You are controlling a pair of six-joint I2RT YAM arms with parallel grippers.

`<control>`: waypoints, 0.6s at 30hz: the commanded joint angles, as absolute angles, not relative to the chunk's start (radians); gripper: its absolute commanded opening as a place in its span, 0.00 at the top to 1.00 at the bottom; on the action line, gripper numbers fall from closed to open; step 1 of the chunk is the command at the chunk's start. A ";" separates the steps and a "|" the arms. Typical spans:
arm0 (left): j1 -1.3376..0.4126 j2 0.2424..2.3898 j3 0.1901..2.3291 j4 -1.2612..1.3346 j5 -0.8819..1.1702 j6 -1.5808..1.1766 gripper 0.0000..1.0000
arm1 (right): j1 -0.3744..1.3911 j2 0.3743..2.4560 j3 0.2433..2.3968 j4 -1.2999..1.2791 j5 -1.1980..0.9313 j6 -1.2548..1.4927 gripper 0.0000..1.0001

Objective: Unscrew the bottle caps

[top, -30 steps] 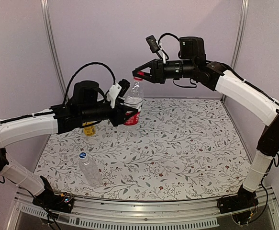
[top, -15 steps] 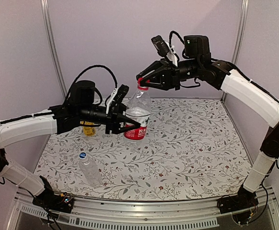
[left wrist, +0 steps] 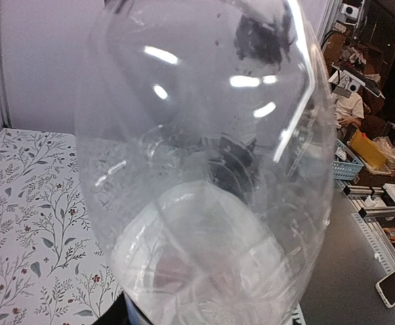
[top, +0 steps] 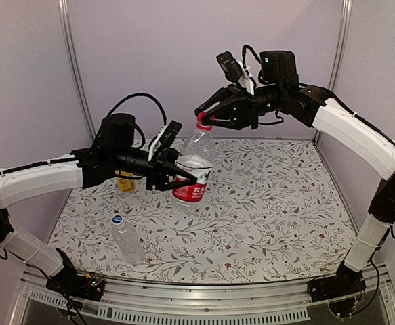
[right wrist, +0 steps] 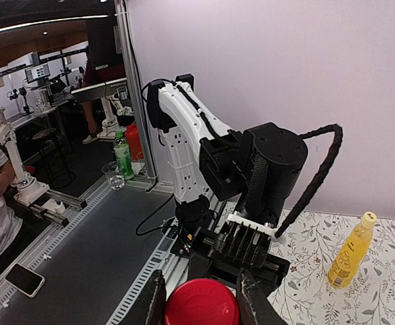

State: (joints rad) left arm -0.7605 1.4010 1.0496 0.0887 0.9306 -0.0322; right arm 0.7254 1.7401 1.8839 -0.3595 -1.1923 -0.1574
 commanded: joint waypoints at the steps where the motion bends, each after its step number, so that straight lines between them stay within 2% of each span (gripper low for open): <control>1: -0.754 1.401 1.046 0.147 0.962 -0.019 0.60 | 0.699 1.727 1.873 -0.365 -1.146 -0.162 0.95; 18: -0.739 1.392 1.045 0.149 0.842 -0.023 0.62 | 0.699 1.735 1.875 -0.370 -1.000 -0.104 0.85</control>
State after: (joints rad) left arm -0.7448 1.4010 1.0477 0.0917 0.8436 -0.0372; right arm 0.7189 1.7401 1.8835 -0.3592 -1.0855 -0.1188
